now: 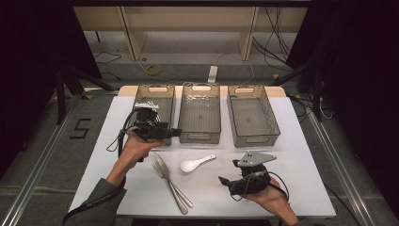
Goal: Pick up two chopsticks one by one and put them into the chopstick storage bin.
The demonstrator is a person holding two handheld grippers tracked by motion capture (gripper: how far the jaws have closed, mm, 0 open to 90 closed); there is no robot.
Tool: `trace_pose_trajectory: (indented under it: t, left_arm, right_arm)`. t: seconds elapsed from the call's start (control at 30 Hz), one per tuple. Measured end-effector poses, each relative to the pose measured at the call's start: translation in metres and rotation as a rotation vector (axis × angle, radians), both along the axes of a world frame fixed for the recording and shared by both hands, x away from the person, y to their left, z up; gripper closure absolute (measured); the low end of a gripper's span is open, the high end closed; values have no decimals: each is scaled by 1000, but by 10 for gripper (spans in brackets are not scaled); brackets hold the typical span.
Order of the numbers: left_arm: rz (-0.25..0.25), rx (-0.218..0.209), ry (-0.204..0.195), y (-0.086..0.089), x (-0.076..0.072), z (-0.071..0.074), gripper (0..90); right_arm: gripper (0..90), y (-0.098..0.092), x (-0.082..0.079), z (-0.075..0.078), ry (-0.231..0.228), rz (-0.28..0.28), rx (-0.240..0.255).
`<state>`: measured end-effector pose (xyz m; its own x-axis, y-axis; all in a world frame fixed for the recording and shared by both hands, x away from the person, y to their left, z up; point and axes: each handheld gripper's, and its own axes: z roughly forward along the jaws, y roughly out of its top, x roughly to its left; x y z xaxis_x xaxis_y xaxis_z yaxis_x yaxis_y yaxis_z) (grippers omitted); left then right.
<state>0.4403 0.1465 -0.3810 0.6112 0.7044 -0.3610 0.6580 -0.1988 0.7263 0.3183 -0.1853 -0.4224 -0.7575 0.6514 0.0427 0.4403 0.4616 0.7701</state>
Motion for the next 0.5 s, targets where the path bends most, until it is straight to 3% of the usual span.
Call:
trace_pose_trajectory:
  t: [0.5]
  left_arm:
    - [-73, 34, 0, -19, -6, -11, 227]
  right_arm:
    - [244, -8, -2, -1, -3, -14, 16]
